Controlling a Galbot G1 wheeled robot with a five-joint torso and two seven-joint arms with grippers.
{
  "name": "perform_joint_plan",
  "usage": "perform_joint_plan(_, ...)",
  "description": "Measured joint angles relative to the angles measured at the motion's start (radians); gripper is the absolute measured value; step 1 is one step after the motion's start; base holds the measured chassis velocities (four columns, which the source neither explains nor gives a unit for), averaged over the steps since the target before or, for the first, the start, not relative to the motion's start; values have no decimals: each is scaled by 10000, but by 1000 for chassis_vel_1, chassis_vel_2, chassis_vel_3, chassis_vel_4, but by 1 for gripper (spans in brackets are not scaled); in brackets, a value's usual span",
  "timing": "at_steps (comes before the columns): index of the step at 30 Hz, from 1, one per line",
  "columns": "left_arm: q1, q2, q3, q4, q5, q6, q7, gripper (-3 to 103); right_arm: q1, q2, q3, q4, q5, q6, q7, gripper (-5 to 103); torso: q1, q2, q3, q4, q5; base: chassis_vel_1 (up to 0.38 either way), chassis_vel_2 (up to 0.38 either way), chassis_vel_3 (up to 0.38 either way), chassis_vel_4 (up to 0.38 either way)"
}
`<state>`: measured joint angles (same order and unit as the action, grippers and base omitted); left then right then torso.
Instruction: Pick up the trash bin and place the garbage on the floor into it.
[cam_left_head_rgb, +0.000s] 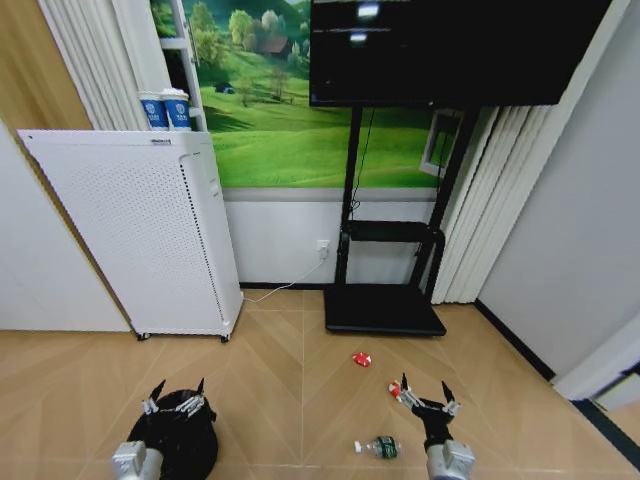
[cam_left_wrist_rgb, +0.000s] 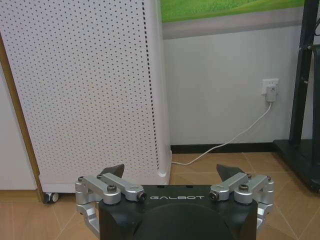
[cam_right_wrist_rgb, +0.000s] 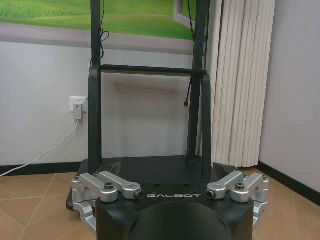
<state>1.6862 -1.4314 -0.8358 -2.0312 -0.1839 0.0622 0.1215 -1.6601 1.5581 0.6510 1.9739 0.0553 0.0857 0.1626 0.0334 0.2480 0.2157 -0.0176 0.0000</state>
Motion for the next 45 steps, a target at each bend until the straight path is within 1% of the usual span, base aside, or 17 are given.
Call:
perform_joint_plan(9, 8, -10, 2, -5, 19, 13, 0, 100, 12, 2, 19, -12, 5, 6, 0, 100, -106, -333, -229, 0, 0, 0, 0, 0, 0)
perform_joint_plan(16, 27, -13, 0, -28, 19, 22, 0, 100, 6, 21, 30, -16, 6, 22, 1, 100, -199, -682, -484, 0, 0, 0, 0, 0, 0)
perform_joint_plan(21, 27, -13, 1, -28, 28, 21, 4, 100, 3, 23, 50, -22, 7, 35, 1, 100, -236, -821, -587, 0, 0, 0, 0, 0, 0)
perform_joint_plan(23, 17, -2, 7, -28, 38, 19, 17, 100, 2, 23, 64, -25, 10, 39, 4, 100, -277, -942, -666, 0, 0, 0, 0, 0, 0)
perform_joint_plan(27, 10, 1, 9, -28, 41, 18, 21, 100, 3, 24, 66, -29, 11, 40, 4, 100, -293, -992, -699, 0, 0, 0, 0, 0, 0)
perform_joint_plan(29, 9, 6, 10, -28, 60, 18, 29, 100, 2, 27, 67, -37, 13, 45, 6, 100, -313, -1098, -785, 0, 0, 0, 0, 0, 0)
perform_joint_plan(37, 15, 0, 3, -29, 120, 3, 47, 100, 21, -1, 70, -44, 26, 50, 11, 100, -330, -1255, -897, 0, 0, 0, 0, 0, 0)
perform_joint_plan(38, 14, 2, -10, -23, 138, -122, 34, 100, 29, -32, 73, -48, 42, 50, 14, 100, -330, -1352, -986, 0, -1, 0, 0, 0, 0)
perform_joint_plan(39, 14, 2, -10, -23, 138, -122, 34, 100, 29, -32, 73, -48, 42, 50, 14, 100, -330, -1352, -986, 0, -1, 0, 0, 0, 0)
perform_joint_plan(40, 53, 51, -81, -40, 139, -398, 37, 100, 43, -55, 79, -63, 52, 50, 15, 100, -331, -1401, -1038, -2, -1, 0, 0, 0, 0)
perform_joint_plan(41, 183, 114, -169, -141, 313, -443, 35, 100, 59, -60, 82, -78, 56, 50, 16, 100, -331, -1417, -1056, -4, -2, 0, 0, 0, 0)
perform_joint_plan(42, 183, 114, -169, -141, 313, -443, 35, 100, 59, -60, 82, -78, 56, 50, 16, 100, -331, -1417, -1056, -4, -2, 0, 0, 0, 0)
perform_joint_plan(43, 511, 217, -316, -374, 397, -240, -65, 100, 91, -59, 88, -103, 63, 50, 19, 100, -332, -1424, -1067, -4, -1, 0, 0, 0, 0)
perform_joint_plan(44, 887, 297, -466, -663, 264, 153, -297, 100, 109, -52, 95, -120, 72, 50, 23, 100, -332, -1426, -1071, -3, -3, 0, 0, 0, 0)
perform_joint_plan(45, 887, 297, -466, -663, 264, 153, -297, 100, 109, -52, 95, -120, 72, 50, 23, 100, -332, -1426, -1071, -3, -3, 0, 0, 0, 0)
